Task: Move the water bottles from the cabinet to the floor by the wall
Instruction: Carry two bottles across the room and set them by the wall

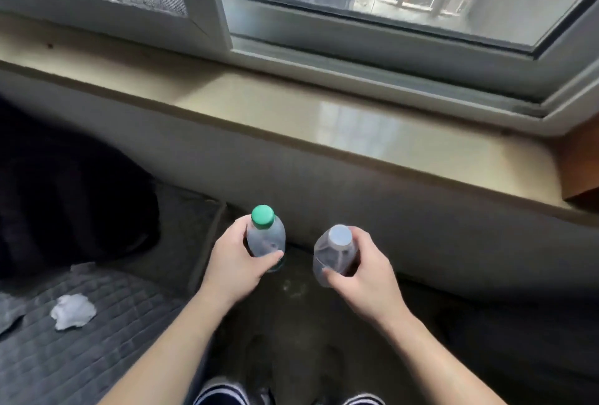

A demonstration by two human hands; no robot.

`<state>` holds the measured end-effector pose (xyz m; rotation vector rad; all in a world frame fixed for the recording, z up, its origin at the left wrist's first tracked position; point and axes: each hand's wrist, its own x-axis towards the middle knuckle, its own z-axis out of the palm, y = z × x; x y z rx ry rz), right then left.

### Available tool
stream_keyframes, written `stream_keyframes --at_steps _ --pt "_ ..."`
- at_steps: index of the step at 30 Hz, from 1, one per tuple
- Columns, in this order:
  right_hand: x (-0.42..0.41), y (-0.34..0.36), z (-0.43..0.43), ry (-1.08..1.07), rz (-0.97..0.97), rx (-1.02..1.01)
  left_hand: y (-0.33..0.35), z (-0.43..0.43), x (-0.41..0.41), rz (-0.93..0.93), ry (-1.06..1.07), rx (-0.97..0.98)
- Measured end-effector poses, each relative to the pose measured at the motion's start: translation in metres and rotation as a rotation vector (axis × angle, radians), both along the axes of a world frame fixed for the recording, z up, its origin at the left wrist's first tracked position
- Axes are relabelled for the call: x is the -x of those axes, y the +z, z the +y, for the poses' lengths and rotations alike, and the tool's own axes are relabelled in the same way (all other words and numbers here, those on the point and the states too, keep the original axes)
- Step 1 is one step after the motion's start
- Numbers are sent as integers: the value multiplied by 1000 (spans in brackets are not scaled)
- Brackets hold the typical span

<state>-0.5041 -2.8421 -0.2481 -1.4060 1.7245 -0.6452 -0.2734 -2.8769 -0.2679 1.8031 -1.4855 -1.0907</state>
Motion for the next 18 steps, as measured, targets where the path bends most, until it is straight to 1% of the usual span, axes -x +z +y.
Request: stream_keyframes --at_steps 3,6,11,15,18 --pt "0 -59 -17 4 -2 -51 -56 -20 0 -51 -45 15" --pt "1 -124 -30 38 -1 -102 -123 -37 -2 -33 -79 1" --pt "-2 -236 -44 61 56 -28 -235 -54 -8 3 -127 -13" --pt "-7 -332 -47 53 25 -27 -309 -64 -9 -48 -199 -14" --pt "-16 -395 -48 -15 -47 -47 -365 -70 -7 -91 -236 6"
